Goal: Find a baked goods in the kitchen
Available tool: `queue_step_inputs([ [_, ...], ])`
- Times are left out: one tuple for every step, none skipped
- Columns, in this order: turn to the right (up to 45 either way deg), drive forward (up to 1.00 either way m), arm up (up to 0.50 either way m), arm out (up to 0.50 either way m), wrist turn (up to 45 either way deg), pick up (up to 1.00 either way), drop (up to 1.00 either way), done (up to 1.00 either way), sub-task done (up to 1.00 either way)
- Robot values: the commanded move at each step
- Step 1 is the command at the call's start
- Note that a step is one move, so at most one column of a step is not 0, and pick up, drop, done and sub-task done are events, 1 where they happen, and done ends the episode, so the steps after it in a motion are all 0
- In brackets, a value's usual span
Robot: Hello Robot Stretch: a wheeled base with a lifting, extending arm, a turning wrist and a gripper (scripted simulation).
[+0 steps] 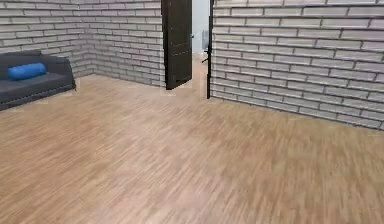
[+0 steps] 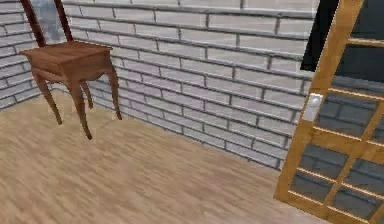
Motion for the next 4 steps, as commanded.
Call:
queue_step_inputs([
  [0.0, 1.0, 0.0, 0.0, 0.0, 0.0, 0.0, 0.0, 0.0],
  [0.0, 1.0, 0.0, 0.0, 0.0, 0.0, 0.0, 0.0, 0.0],
  [0.0, 1.0, 0.0, 0.0, 0.0, 0.0, 0.0, 0.0, 0.0],
  [-6.0, 0.0, 0.0, 0.0, 0.0, 0.0, 0.0, 0.0, 0.0],
])
